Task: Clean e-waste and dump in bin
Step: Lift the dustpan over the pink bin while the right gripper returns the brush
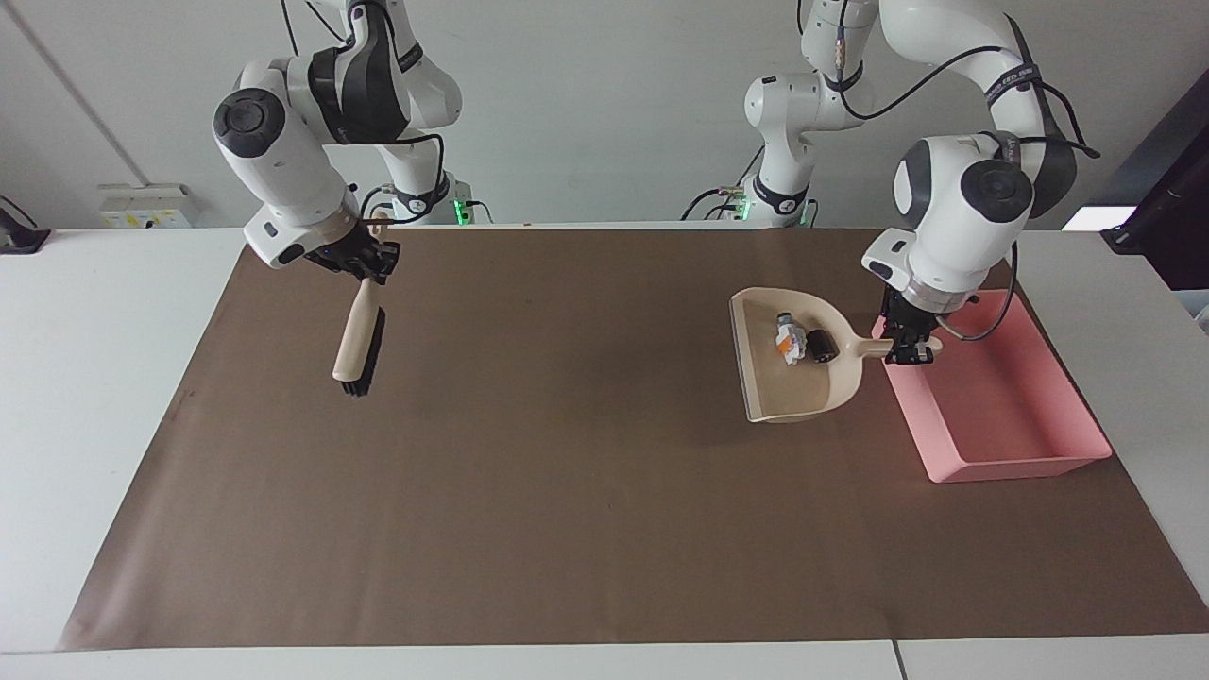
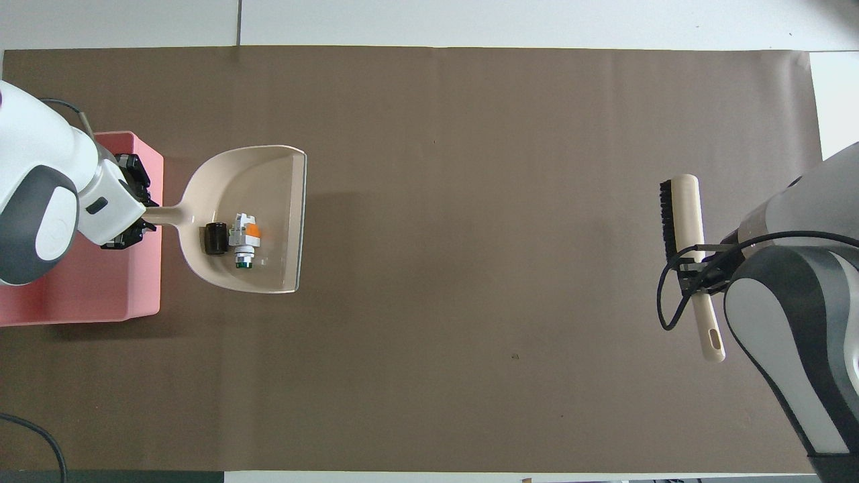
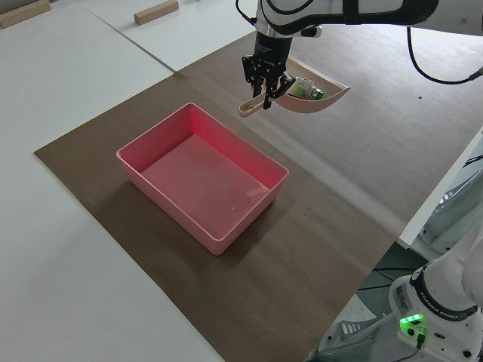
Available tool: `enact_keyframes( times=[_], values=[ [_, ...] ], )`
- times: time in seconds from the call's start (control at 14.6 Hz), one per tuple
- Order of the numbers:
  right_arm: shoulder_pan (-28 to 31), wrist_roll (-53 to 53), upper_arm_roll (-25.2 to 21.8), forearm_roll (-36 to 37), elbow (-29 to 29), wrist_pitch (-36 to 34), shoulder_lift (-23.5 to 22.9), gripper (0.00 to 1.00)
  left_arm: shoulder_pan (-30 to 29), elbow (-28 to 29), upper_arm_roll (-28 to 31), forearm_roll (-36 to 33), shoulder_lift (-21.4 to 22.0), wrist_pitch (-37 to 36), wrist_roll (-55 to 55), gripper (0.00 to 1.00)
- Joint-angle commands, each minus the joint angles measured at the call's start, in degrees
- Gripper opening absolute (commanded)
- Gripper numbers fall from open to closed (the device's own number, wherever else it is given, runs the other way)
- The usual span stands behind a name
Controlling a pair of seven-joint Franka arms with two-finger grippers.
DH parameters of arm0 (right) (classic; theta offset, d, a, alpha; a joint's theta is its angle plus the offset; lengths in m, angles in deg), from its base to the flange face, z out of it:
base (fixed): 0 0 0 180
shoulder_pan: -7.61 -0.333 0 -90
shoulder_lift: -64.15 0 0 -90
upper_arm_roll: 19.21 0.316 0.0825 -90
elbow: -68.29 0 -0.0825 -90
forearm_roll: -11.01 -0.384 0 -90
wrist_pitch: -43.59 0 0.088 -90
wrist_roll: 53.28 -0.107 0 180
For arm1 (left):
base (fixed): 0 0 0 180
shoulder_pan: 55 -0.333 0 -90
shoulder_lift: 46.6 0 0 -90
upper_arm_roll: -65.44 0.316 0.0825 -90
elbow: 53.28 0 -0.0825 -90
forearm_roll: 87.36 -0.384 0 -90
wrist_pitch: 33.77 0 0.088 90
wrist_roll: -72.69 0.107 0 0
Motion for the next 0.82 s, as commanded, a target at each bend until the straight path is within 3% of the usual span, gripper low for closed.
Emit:
enact_keyframes(
  times=[0.0,0.14,0.41,0.61,0.75],
  values=[
    [5.88,8.52,1.05,1.79,7.06,9.3,-0.58,0.0,-4.67,-4.68,-0.16,2.17,-0.43,-3.4,5.25,0.02],
    [6.87,10.04,1.05,1.79,10.06,13.19,-1.11,0.0,-9.14,-6.35,0.01,2.17,-1.21,-4.72,6.67,0.0],
    [8.36,9.96,1.05,1.79,13.84,18.02,-1.47,0.0,-17.76,-15.4,0.1,1.64,-5.34,-8.68,12.81,0.0],
    [8.45,10.05,1.05,1.79,16.57,22.07,-1.38,0.0,-22.34,-16.56,0.19,-0.02,-6.4,-7.54,14.85,0.0],
    [8.45,10.13,1.05,1.88,17.63,23.48,-1.11,0.0,-22.61,-16.82,0.54,-7.1,-6.67,-5.36,14.85,0.0]
  ],
)
